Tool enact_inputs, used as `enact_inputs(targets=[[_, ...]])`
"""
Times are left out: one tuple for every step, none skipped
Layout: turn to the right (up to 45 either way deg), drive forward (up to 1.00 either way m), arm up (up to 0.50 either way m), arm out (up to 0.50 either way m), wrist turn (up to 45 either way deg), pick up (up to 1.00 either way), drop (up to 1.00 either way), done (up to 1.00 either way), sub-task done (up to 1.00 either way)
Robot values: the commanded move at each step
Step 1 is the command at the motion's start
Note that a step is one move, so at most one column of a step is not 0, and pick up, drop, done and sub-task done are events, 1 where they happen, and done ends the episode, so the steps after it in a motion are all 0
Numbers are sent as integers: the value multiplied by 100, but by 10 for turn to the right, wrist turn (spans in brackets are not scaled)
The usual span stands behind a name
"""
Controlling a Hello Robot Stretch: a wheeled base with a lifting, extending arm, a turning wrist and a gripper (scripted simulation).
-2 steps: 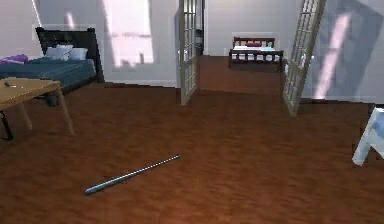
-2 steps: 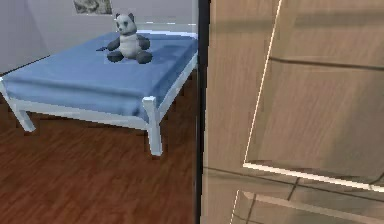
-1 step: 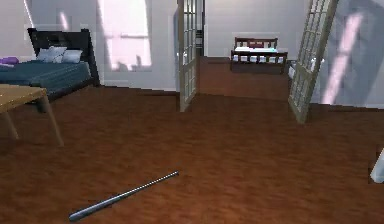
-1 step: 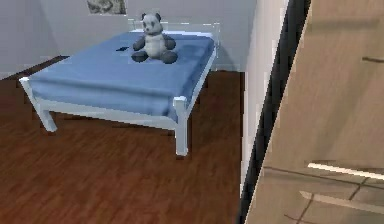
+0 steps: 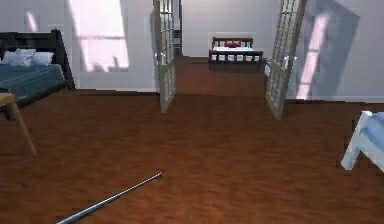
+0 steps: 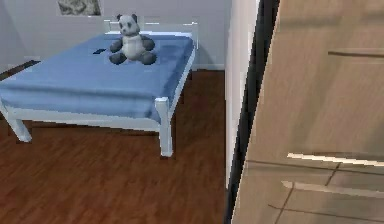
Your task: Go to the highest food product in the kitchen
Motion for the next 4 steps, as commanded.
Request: enact_inputs(targets=[[0,100,0,0,0,0,0,0,0],[0,100,0,0,0,0,0,0,0],[0,100,0,0,0,0,0,0,0],[0,100,0,0,0,0,0,0,0]])
